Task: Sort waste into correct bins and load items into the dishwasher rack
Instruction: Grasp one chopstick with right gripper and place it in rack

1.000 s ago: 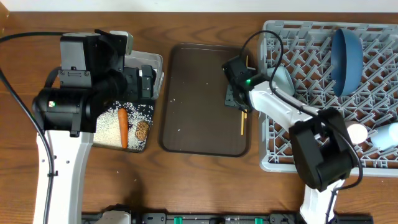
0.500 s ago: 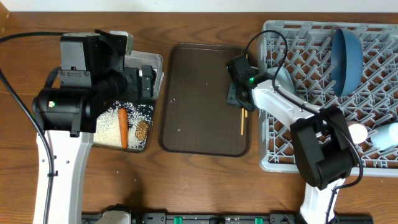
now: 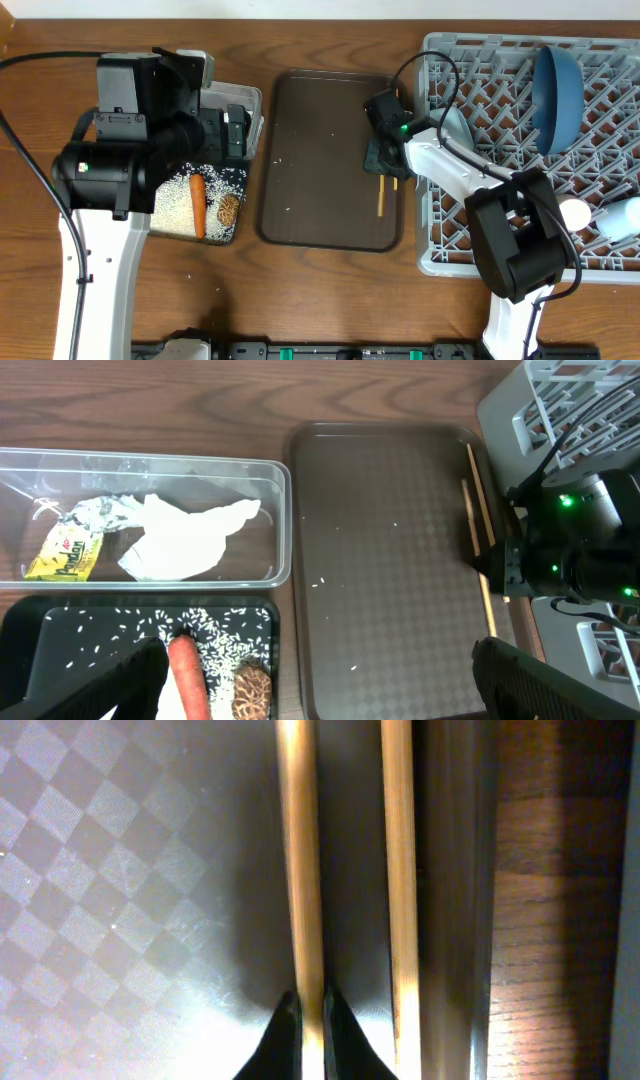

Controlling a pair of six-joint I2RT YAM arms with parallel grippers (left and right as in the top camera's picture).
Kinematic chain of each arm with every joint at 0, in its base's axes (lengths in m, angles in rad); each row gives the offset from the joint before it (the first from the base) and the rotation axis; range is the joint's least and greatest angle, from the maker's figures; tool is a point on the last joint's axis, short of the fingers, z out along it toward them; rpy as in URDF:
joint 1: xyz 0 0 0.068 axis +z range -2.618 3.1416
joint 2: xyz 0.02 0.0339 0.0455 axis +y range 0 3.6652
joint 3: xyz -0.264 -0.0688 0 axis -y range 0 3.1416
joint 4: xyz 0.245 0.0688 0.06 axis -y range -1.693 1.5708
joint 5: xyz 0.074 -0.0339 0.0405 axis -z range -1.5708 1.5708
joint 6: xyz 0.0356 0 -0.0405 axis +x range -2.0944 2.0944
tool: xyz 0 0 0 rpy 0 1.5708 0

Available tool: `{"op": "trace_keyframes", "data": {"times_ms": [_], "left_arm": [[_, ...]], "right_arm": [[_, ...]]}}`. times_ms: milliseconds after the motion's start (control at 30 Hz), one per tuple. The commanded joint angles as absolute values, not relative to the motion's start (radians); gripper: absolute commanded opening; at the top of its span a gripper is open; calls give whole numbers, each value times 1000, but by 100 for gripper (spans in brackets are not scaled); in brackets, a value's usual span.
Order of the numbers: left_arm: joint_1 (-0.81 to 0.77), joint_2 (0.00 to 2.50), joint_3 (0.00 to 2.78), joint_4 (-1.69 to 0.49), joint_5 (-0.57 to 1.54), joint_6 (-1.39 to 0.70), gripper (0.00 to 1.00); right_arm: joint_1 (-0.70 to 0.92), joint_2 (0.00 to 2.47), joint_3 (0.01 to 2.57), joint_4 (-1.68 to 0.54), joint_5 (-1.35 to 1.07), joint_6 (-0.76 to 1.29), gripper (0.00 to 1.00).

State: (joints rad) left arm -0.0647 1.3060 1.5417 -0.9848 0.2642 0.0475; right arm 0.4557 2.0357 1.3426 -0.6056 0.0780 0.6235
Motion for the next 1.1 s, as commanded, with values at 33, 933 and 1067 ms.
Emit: {"op": "trace_keyframes", "data": {"times_ms": [33, 933, 1067], "left_arm": [[-65, 1306, 1554, -987, 280, 39, 98], [-65, 1306, 1554, -987, 280, 39, 98], [-65, 1306, 1554, -987, 280, 39, 98]], "right_arm": [[446, 2053, 1346, -620, 78, 616, 1], [198, 1493, 1346, -766, 237, 254, 1], [72, 1514, 1346, -786, 221, 193, 1]]}}
